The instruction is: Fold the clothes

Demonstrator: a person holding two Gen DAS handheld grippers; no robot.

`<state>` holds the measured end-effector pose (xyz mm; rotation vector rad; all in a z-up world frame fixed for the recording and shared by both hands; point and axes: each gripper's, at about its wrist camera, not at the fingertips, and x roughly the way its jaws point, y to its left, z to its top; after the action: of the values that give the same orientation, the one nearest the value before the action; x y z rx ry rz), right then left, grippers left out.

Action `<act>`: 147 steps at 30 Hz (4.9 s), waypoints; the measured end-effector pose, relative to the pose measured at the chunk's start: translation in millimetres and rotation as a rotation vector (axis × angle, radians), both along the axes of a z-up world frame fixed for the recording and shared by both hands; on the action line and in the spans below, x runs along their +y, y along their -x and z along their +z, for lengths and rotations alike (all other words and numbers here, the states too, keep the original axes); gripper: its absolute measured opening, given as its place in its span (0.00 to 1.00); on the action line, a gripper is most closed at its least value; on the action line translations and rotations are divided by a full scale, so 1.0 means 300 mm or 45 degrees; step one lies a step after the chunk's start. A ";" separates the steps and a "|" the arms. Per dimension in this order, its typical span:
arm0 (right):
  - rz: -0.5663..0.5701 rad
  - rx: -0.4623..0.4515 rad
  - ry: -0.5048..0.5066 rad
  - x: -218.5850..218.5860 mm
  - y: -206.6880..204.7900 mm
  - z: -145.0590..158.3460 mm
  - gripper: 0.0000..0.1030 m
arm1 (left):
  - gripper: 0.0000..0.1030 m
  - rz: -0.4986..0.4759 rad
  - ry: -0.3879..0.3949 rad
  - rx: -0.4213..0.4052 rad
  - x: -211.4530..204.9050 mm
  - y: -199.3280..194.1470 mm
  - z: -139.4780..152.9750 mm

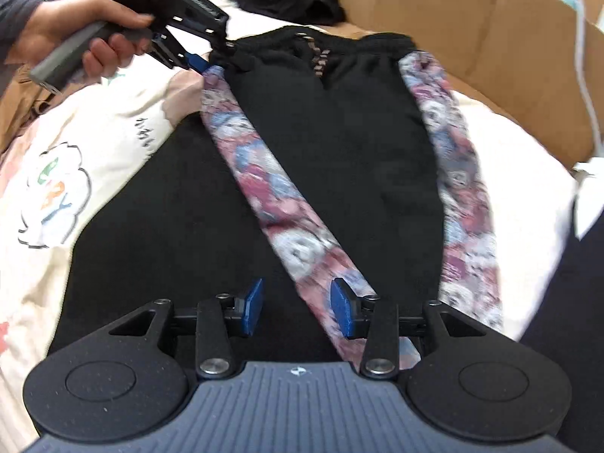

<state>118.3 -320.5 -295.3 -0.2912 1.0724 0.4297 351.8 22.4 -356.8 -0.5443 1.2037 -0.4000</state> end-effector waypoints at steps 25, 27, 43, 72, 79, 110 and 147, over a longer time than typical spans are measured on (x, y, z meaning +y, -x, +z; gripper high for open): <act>-0.068 -0.018 0.003 -0.159 0.033 -0.043 0.61 | 0.21 0.041 0.250 -0.100 -0.198 -0.144 0.172; -0.068 -0.016 -0.001 -0.170 0.035 -0.045 0.61 | 0.21 0.050 0.261 -0.092 -0.215 -0.155 0.170; -0.080 -0.081 -0.034 -0.289 0.058 -0.037 0.19 | 0.20 0.176 0.297 -0.099 -0.305 -0.251 0.150; -0.282 -0.077 -0.156 -0.433 0.051 -0.018 0.32 | 0.52 -0.041 0.135 -0.126 -0.528 -0.229 0.108; -0.253 -0.055 -0.143 -0.432 0.047 -0.043 0.26 | 0.20 -0.185 0.081 -0.130 -0.624 -0.211 0.081; -0.436 0.026 -0.221 -0.575 0.145 0.001 0.14 | 0.56 -0.161 -0.028 -0.233 -0.651 -0.123 0.116; -0.422 0.243 0.089 -0.519 0.147 0.227 0.09 | 0.59 -0.465 -0.192 -0.011 -0.212 0.477 0.063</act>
<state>74.2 -476.2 -227.1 -0.1306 1.2984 0.1241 208.6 -41.3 -338.0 -0.1903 1.3151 -0.6144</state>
